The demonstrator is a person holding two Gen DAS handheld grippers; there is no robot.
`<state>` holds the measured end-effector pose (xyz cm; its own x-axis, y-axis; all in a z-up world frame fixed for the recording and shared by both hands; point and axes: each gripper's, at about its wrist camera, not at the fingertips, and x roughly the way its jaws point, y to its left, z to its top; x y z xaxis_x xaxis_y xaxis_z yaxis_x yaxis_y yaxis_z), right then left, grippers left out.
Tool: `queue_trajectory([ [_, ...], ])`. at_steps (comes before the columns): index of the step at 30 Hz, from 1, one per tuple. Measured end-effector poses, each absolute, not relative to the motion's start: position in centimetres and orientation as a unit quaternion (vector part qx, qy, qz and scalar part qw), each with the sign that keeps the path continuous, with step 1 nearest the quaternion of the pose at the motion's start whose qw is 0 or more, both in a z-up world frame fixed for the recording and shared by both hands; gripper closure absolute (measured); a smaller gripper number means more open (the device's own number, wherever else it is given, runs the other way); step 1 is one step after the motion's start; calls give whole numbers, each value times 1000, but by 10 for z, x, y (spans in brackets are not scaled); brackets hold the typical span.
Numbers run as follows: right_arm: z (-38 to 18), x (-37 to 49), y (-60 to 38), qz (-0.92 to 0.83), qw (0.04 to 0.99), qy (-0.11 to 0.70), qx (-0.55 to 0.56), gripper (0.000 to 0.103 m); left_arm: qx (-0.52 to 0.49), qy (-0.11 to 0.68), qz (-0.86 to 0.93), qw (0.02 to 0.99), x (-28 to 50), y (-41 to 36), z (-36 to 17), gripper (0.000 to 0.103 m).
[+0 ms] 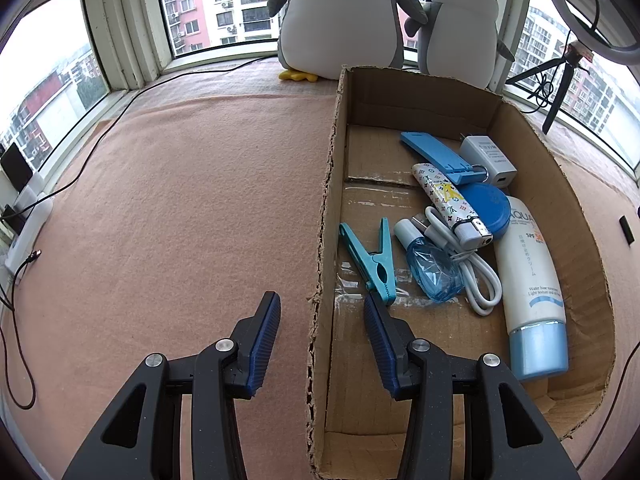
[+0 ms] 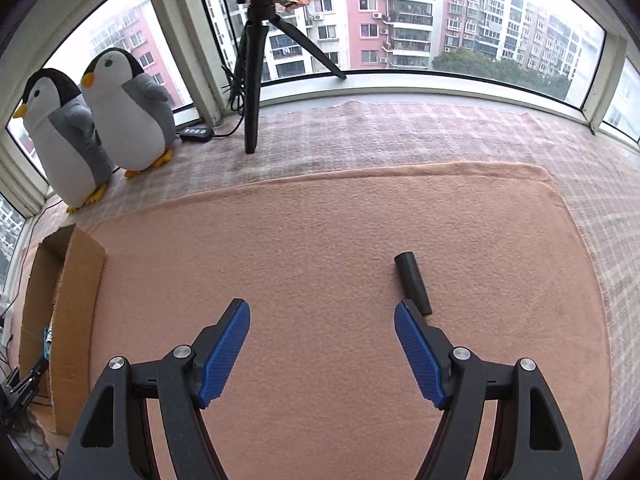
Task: Organize rigid objects
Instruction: 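Move the right tool to the black cylinder and grasp it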
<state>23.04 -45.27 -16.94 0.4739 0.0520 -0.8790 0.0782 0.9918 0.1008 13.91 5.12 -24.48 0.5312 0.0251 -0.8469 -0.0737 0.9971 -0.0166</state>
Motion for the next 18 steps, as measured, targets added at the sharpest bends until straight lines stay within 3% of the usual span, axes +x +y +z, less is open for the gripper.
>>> queue_trajectory([
  [5, -183, 242, -474, -28, 850, 522, 60, 35, -25, 484, 29, 874, 138, 52, -245, 55],
  [9, -198, 252, -488, -39, 839, 538, 69, 51, -27, 484, 29, 874, 137, 53, -245, 55],
  [18, -218, 265, -497, -51, 828, 554, 70, 60, -27, 485, 29, 874, 136, 54, -245, 55],
])
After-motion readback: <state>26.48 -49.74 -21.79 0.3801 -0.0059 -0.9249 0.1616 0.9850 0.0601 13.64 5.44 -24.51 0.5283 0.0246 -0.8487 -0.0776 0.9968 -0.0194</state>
